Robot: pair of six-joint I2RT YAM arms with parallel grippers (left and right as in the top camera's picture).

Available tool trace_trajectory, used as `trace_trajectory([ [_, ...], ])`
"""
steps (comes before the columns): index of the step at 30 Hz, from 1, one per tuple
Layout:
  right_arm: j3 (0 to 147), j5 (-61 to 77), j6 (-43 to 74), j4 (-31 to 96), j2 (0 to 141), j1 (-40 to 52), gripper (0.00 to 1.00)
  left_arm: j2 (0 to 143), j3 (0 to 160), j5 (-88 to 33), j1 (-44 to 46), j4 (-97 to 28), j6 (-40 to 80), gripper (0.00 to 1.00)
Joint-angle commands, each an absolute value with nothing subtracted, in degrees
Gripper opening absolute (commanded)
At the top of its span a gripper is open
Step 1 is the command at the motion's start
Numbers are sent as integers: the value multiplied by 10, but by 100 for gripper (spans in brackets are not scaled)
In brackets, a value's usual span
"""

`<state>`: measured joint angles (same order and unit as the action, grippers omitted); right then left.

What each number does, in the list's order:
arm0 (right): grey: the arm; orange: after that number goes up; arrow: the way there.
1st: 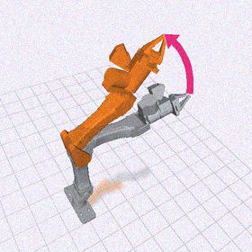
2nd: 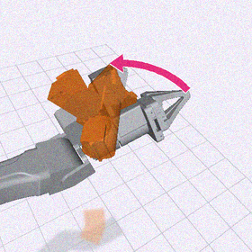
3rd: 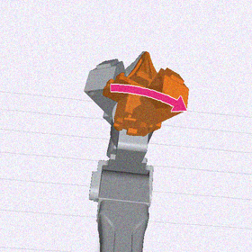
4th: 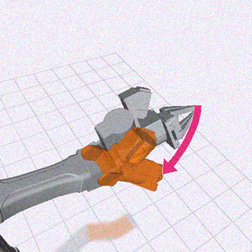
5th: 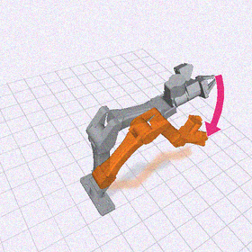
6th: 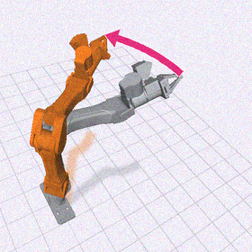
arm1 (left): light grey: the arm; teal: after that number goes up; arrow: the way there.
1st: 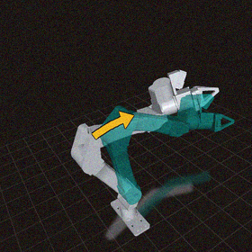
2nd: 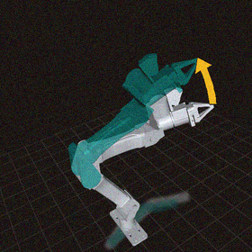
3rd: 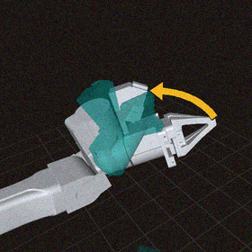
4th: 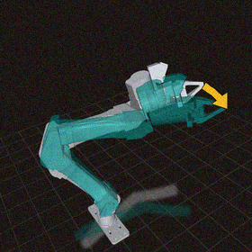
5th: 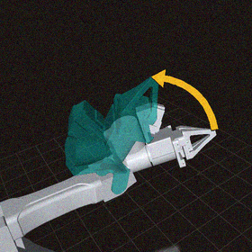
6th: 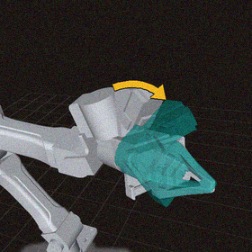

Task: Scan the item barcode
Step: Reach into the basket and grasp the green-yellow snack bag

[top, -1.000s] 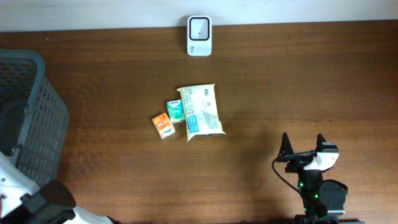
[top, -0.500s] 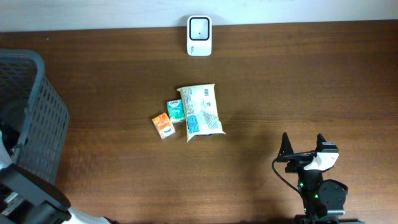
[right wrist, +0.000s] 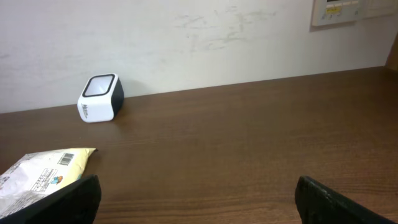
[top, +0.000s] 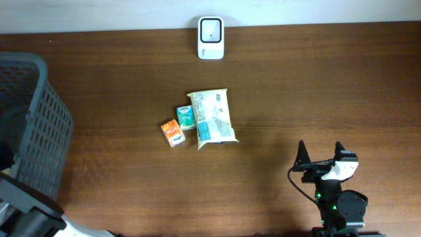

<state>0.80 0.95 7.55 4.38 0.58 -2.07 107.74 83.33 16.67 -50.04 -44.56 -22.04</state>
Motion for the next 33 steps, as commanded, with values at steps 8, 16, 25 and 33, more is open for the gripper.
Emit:
trace_trajectory([
  [8, 3, 4, 77, 45, 2, -23, 99, 1155, 832, 147, -509, -433, -269, 60],
  [16, 3, 4, 77, 45, 2, -23, 99, 1157, 832, 70, -508, -433, -269, 0],
  [25, 3, 4, 77, 45, 2, -23, 99, 1084, 897, 8, -473, -485, -269, 0],
  [33, 3, 4, 77, 45, 2, -23, 99, 981, 897, -24, -468, -480, -254, 0],
])
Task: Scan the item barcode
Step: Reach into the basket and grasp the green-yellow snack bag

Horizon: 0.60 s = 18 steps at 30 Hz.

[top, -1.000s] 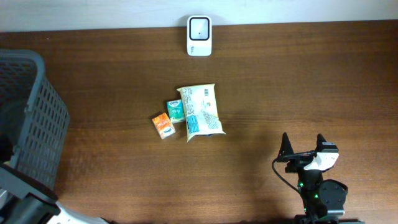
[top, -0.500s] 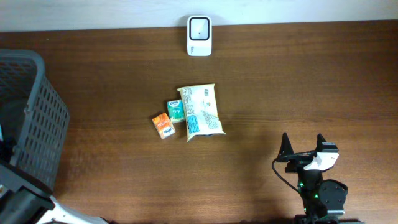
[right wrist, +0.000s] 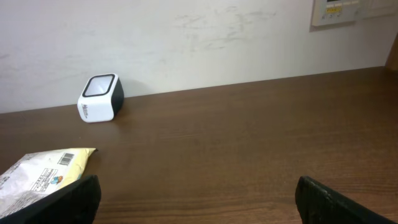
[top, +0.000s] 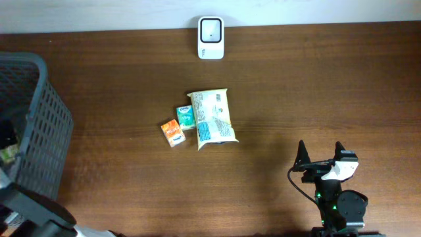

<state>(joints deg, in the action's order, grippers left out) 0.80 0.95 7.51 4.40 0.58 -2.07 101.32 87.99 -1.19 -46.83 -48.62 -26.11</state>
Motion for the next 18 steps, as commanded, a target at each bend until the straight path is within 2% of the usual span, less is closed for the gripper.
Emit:
trace_trajectory([
  [1, 3, 4, 77, 45, 2, -23, 99, 987, 896, -24, -468, -480, -254, 0],
  [3, 3, 4, 77, 45, 2, -23, 99, 1007, 889, -24, -468, -481, -254, 16],
  [5, 3, 4, 77, 45, 2, -23, 99, 1037, 888, -24, -468, -486, -254, 22],
  [8, 3, 4, 77, 45, 2, -23, 99, 1060, 888, -24, -467, -458, -254, 47],
  [9, 3, 4, 77, 45, 2, -23, 99, 1060, 888, -37, -467, -430, -254, 62],
  [10, 3, 4, 77, 45, 2, -23, 99, 1060, 888, -49, -467, -417, -255, 66],
  [12, 3, 4, 77, 45, 2, -23, 99, 1060, 888, -122, -446, -390, -345, 68],
  [13, 3, 4, 77, 45, 2, -23, 99, 1062, 888, -118, -426, -377, -364, 68],
  [18, 3, 4, 77, 45, 2, -23, 99, 1120, 888, 3, -298, -348, -458, 71],
])
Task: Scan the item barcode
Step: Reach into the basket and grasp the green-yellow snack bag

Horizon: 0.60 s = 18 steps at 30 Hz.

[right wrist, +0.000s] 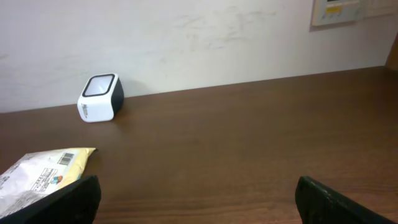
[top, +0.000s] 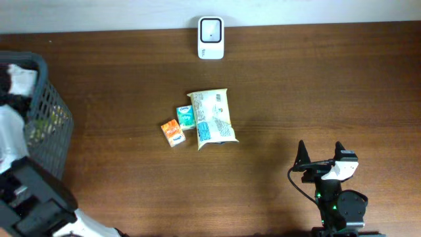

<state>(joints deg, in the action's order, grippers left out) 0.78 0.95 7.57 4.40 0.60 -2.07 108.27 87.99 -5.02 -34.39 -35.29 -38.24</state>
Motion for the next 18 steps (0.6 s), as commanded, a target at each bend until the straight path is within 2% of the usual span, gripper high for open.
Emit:
trace_trajectory([
  [1, 3, 4, 77, 45, 2, -23, 99, 1134, 888, 22, -284, -343, -468, 72],
  [10, 3, 4, 77, 44, 2, -23, 99, 1227, 888, 8, -278, -361, -468, 70],
  [13, 3, 4, 77, 45, 2, -23, 99, 1233, 888, 9, -279, -372, -465, 62],
  [15, 3, 4, 77, 45, 2, -23, 99, 1232, 888, 11, -288, -364, -351, 54],
  [18, 3, 4, 77, 45, 2, -23, 99, 1224, 926, 11, -291, -395, -209, 52],
])
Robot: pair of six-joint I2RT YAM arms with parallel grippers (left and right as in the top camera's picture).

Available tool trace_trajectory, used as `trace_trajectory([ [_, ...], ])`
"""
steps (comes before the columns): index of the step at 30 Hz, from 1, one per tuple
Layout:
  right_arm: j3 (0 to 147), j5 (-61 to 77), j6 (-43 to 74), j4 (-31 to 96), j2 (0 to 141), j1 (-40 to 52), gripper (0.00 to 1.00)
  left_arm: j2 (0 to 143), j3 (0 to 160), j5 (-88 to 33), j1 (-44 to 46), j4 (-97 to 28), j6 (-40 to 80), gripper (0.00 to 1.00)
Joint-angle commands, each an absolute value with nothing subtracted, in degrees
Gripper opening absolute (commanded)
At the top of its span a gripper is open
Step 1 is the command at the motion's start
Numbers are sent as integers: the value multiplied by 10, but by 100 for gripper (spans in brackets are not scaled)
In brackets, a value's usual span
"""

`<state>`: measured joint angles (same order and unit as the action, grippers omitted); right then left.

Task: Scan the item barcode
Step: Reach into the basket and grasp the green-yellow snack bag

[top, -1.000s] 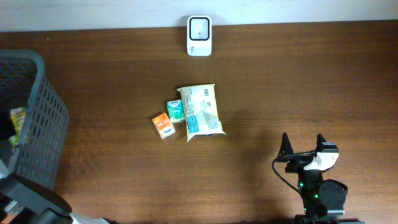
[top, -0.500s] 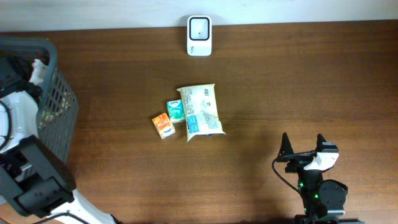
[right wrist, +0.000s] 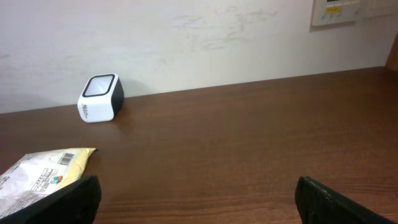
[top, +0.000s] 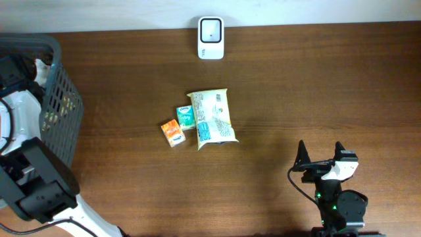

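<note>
A cream snack bag (top: 212, 117) lies mid-table, with a small green pack (top: 185, 117) and a small orange pack (top: 172, 133) to its left. The bag's corner (right wrist: 43, 171) also shows in the right wrist view. The white scanner (top: 211, 29) stands at the table's far edge by the wall, and it shows as the scanner (right wrist: 99, 98) from the wrist too. My right gripper (top: 320, 153) rests open near the front right, well apart from the items; in its own view the right gripper (right wrist: 199, 199) holds nothing. My left arm (top: 20, 118) reaches to the basket, where its gripper is hidden.
A dark grey mesh basket (top: 64, 108) stands at the table's left edge, with the left arm at its rim. A white wall (right wrist: 186, 43) runs behind the table's far edge. Bare brown table (top: 316, 85) lies between the items and the right gripper.
My left arm has moved farther up the left edge, its dark end now at the basket's top rim. The basket's near wall sits a little farther right. The items and right gripper are unchanged.
At first only the left arm's base showed at the lower left corner beside the basket. Then more of the arm appeared along the left edge, and now it reaches the basket's top. The bag, both packs, scanner and open right gripper have stayed put throughout.
</note>
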<state>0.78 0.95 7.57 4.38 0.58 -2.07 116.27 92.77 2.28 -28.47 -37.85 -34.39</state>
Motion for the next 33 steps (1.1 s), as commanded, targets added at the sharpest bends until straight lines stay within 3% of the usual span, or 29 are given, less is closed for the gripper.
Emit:
trace_trajectory([
  [1, 3, 4, 77, 45, 2, -23, 99, 1220, 939, 11, -291, -404, -177, 52],
  [4, 3, 4, 77, 45, 2, -23, 99, 1201, 1001, 10, -291, -453, -81, 51],
  [9, 3, 4, 77, 45, 2, -23, 99, 1175, 1021, -13, -291, -471, -51, 50],
  [14, 3, 4, 77, 45, 2, -23, 99, 1182, 1020, -12, -293, -412, -28, 60],
  [17, 3, 4, 77, 45, 2, -23, 99, 1218, 1020, -10, -299, -413, 2, 50],
  [19, 3, 4, 77, 44, 2, -23, 99, 1221, 1020, -13, -312, -413, 59, 51],
  [20, 3, 4, 77, 45, 2, -23, 99, 1221, 1020, -12, -318, -406, 62, 59],
  [22, 3, 4, 77, 45, 2, -23, 99, 1227, 1020, -11, -320, -400, 49, 75],
  [26, 3, 4, 77, 45, 2, -23, 99, 1276, 1020, -13, -322, -390, -99, 86],
  [31, 3, 4, 77, 45, 2, -23, 99, 1288, 1020, -13, -322, -386, -267, 90],
  [33, 3, 4, 77, 45, 2, -23, 99, 1289, 1020, -13, -322, -393, -267, 77],
])
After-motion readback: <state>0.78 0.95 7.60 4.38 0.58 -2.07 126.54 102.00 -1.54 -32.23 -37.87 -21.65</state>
